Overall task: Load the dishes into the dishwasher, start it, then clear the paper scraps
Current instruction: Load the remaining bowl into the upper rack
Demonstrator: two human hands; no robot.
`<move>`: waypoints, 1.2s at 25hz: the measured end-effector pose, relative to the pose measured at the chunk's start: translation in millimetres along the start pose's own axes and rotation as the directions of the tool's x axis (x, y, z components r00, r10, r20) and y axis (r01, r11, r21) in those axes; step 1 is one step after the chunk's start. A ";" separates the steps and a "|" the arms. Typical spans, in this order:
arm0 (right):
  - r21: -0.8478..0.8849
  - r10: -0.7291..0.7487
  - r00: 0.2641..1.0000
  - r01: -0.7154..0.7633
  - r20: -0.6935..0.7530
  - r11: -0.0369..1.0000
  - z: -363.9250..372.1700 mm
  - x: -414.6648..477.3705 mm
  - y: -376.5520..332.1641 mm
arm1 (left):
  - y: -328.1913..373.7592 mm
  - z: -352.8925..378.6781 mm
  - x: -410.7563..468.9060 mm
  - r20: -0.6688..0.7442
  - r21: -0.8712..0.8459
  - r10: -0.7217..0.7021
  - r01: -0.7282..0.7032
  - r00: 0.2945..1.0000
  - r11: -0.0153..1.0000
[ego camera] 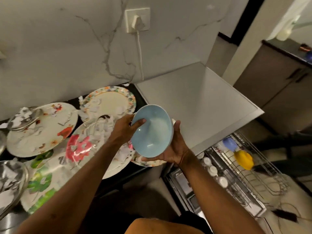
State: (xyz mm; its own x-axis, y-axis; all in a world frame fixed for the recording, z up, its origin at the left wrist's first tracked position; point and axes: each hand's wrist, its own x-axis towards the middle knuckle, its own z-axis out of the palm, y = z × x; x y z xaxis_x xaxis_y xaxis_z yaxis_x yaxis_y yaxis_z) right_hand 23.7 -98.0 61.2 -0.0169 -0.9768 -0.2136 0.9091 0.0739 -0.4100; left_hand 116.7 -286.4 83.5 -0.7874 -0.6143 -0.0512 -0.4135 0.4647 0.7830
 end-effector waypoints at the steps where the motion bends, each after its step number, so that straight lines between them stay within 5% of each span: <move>1: 0.030 -0.021 1.000 0.022 -0.003 0.999 -18.8 -15.5 -6.1 | 11.6 13.5 4.0 0.036 0.003 0.063 -0.063 0.997 0.998; 4: 0.046 -0.064 0.993 0.060 0.095 0.997 -61.0 -56.7 -24.5 | 44.2 60.5 16.8 0.153 0.052 0.091 -0.100 0.984 0.994; 8: 0.019 -0.181 0.983 0.180 0.029 0.983 -110.2 -122.3 -53.9 | 73.6 141.8 27.0 0.288 0.165 0.079 -0.130 0.954 0.978; 11: 0.042 -0.280 0.930 0.298 -0.239 0.954 -147.7 -189.9 -84.1 | 93.1 206.4 26.2 0.435 0.259 0.064 -0.193 0.898 0.946; 13: -0.057 -0.323 0.809 0.340 -0.491 0.939 -182.7 -233.9 -101.0 | 105.8 249.9 25.0 0.569 0.373 0.025 -0.285 0.822 0.883; 17: -0.460 -0.371 0.431 -0.119 -0.822 0.880 -257.7 -290.2 -116.8 | 129.3 316.6 22.8 0.592 0.569 -0.069 -0.357 0.803 0.741; 20: -0.488 -0.415 0.259 -0.527 -0.872 0.695 -323.9 -311.2 -115.5 | 151.6 341.2 27.2 0.535 0.657 -0.119 -0.323 0.837 0.681; 25: -0.431 -0.343 0.288 -0.763 -0.894 0.482 -396.3 -311.4 -100.7 | 172.3 349.9 38.0 0.542 0.635 -0.198 -0.244 0.817 0.733; 30: -0.433 -0.387 0.352 -0.890 -0.852 0.145 -430.9 -296.6 -81.9 | 167.3 359.7 48.8 0.553 0.664 -0.270 -0.220 0.788 0.715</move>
State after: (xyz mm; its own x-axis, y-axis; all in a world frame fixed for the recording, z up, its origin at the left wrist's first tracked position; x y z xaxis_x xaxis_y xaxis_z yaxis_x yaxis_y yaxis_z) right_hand -225.1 272.3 -224.0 -0.7125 -0.2007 -0.6724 -0.0337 0.9669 -0.2529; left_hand -155.3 -9.3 -11.0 -0.7616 -0.2575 -0.5947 -0.4258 0.8906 0.1597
